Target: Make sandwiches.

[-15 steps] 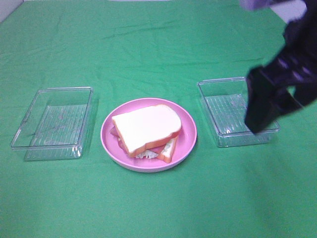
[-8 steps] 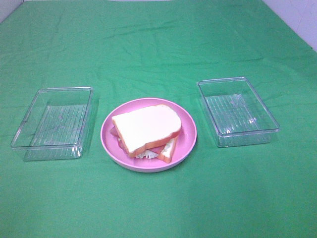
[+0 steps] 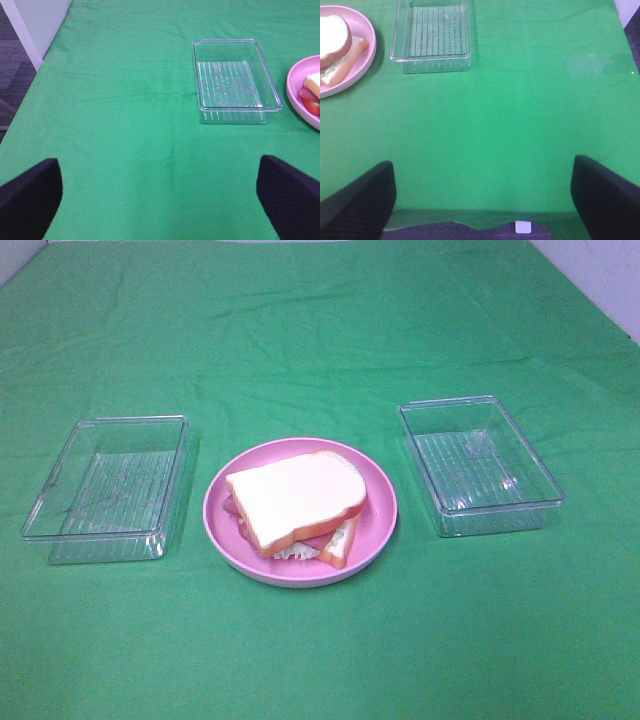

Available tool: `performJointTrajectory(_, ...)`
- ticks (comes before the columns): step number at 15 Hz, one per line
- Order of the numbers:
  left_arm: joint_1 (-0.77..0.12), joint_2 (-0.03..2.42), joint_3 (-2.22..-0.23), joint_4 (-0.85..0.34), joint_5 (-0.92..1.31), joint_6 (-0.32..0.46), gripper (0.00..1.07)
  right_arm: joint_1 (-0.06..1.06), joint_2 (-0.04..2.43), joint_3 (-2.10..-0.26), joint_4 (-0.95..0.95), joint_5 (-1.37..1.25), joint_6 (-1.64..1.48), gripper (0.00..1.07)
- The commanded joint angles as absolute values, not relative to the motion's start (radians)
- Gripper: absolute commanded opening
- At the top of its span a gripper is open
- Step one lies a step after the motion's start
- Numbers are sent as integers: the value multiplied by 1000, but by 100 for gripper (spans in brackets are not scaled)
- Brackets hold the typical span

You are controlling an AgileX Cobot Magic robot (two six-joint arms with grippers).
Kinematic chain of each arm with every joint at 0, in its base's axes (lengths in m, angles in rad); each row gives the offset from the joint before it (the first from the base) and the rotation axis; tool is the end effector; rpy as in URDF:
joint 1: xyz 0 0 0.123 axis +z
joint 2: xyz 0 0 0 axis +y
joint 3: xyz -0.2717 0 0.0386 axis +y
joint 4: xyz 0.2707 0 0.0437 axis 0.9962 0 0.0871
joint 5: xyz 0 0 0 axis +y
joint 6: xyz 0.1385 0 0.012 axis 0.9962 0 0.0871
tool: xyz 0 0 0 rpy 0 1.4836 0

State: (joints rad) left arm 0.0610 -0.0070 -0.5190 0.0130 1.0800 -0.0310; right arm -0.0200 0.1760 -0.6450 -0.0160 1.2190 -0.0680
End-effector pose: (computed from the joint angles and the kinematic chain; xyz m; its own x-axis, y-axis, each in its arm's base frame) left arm 0.0641 0.0055 0.2708 -0.4473 -0.0522 -0.8929 -0.0823 0.9965 -0.0171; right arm 0.0704 -0.0035 0.2843 -0.6159 -0.0611 -0.7855 -0.0134 0.9977 -0.0671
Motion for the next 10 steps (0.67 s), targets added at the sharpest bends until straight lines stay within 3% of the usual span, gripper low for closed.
performJointTrajectory(1, 62, -20, -518, 8, 1078, -30, 101, -47, 91, -559, -19, 1192, -102, 91)
performJointTrajectory(4, 62, -20, -518, 8, 1078, -30, 101, -47, 18, -451, 0, 1100, -100, 91)
performJointTrajectory(10, 62, -16, -518, 8, 1078, -31, 101, -46, -39, -454, 0, 1099, -95, 91)
